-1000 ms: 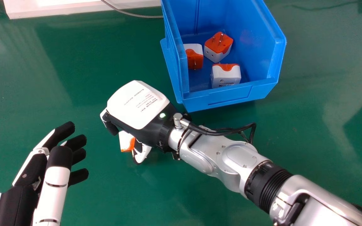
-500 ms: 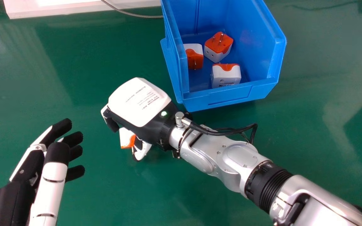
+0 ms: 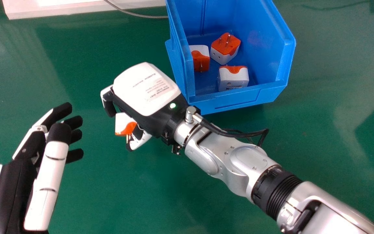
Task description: Pick all objects and put in blue box
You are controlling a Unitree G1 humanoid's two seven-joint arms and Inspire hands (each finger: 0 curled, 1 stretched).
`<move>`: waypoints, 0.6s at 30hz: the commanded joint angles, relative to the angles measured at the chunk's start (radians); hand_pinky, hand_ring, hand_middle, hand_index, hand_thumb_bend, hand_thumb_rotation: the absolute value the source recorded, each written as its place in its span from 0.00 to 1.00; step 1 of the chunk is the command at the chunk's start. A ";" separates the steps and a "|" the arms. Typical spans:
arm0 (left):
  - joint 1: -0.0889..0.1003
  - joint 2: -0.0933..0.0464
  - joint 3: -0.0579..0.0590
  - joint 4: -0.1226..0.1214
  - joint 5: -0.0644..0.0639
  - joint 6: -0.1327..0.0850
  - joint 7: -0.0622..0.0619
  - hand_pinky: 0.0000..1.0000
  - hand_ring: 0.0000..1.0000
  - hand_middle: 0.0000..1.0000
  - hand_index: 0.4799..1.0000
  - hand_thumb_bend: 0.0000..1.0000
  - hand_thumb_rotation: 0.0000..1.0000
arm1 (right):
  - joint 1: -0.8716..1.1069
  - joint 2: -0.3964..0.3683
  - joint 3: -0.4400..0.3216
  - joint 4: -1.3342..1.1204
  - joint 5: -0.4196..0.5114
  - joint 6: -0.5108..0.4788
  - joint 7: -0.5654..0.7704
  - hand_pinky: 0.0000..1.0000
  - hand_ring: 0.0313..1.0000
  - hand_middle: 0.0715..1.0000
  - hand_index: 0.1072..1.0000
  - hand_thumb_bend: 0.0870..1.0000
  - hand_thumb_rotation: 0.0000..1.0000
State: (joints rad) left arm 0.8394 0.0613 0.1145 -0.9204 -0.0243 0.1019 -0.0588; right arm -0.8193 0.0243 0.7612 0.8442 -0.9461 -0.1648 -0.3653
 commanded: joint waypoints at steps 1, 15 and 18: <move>-0.040 0.014 0.022 0.011 -0.003 0.016 -0.003 0.76 0.82 0.84 0.71 0.65 0.91 | -0.013 -0.008 -0.025 -0.059 0.015 0.002 -0.009 0.30 0.33 0.46 0.43 0.46 0.00; -0.279 0.051 0.062 0.187 0.027 0.069 -0.004 0.77 0.83 0.85 0.72 0.61 0.91 | 0.165 -0.109 -0.108 -0.389 0.018 0.072 0.045 0.33 0.39 0.48 0.46 0.45 0.00; -0.307 0.054 0.070 0.215 0.029 0.070 -0.005 0.77 0.84 0.85 0.73 0.60 0.90 | 0.213 -0.128 -0.124 -0.475 0.022 0.079 0.075 0.33 0.39 0.48 0.46 0.45 0.00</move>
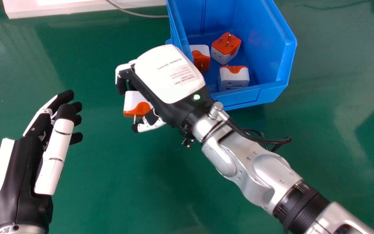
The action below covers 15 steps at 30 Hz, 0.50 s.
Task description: Pick all objects and put in blue box
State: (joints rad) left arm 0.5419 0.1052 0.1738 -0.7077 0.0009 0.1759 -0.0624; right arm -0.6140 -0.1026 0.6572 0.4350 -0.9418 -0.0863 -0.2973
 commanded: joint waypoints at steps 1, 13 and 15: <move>-0.026 0.014 0.014 0.017 0.005 -0.002 -0.002 0.77 0.84 0.85 0.73 0.60 0.90 | 0.032 -0.009 -0.029 -0.111 0.022 0.005 0.021 0.33 0.39 0.48 0.46 0.45 0.00; -0.146 0.050 0.060 0.145 -0.013 -0.004 -0.016 0.79 0.84 0.85 0.74 0.59 0.90 | 0.241 -0.036 -0.108 -0.464 0.027 0.065 0.087 0.33 0.40 0.48 0.47 0.45 0.00; -0.156 0.053 0.068 0.157 -0.017 -0.006 -0.020 0.79 0.85 0.86 0.75 0.59 0.90 | 0.281 -0.037 -0.118 -0.524 0.028 0.077 0.101 0.33 0.41 0.48 0.48 0.44 0.00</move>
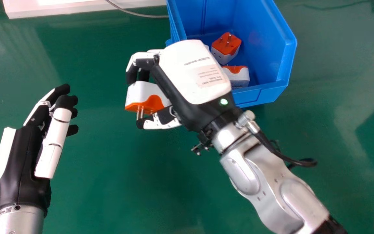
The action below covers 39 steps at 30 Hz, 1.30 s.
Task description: Pick all objects and put in blue box
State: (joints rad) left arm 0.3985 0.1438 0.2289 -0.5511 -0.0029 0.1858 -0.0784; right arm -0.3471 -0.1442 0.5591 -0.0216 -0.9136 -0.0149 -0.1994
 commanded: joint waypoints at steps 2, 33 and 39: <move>-0.018 0.014 0.021 0.008 -0.016 -0.019 -0.008 0.79 0.85 0.86 0.75 0.59 0.90 | 0.052 0.008 -0.028 -0.116 0.004 0.013 0.012 0.33 0.41 0.48 0.48 0.44 0.00; -0.045 0.035 0.058 0.056 -0.018 -0.044 -0.030 0.81 0.86 0.87 0.77 0.59 0.89 | 0.217 -0.083 -0.351 -0.349 0.005 0.004 -0.015 0.33 0.42 0.49 0.45 0.45 0.00; -0.041 0.035 0.063 0.052 -0.019 -0.042 -0.033 0.81 0.86 0.87 0.77 0.59 0.89 | 0.141 -0.107 -0.392 -0.271 0.002 0.019 -0.011 0.33 0.42 0.49 0.45 0.45 0.00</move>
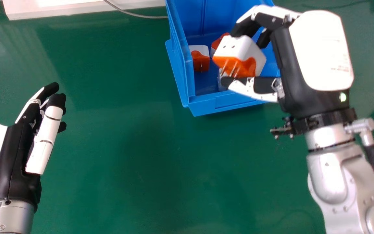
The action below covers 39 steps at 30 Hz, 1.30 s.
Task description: Pick all objects and put in blue box
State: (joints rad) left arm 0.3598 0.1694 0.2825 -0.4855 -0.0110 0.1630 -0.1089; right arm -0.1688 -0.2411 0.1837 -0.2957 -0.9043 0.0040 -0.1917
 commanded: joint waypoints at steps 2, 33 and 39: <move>0.001 0.010 0.010 -0.018 -0.012 -0.019 -0.004 0.81 0.86 0.87 0.77 0.59 0.89 | -0.081 -0.024 -0.024 0.061 -0.005 0.002 -0.023 0.33 0.42 0.49 0.46 0.44 0.00; 0.099 0.006 0.016 -0.115 -0.031 -0.012 -0.026 0.81 0.86 0.87 0.77 0.60 0.88 | -0.734 -0.049 0.264 0.980 -0.057 0.016 -0.067 0.32 0.42 0.48 0.47 0.44 0.00; 0.122 0.004 0.014 -0.136 -0.033 -0.015 -0.026 0.81 0.86 0.87 0.77 0.60 0.88 | -0.832 -0.035 0.303 1.140 -0.043 0.002 -0.091 0.33 0.42 0.48 0.43 0.45 0.00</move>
State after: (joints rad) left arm 0.4713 0.1715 0.2921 -0.5864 -0.0395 0.1624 -0.1317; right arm -0.9263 -0.2767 0.4854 0.8279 -0.9477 0.0087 -0.2550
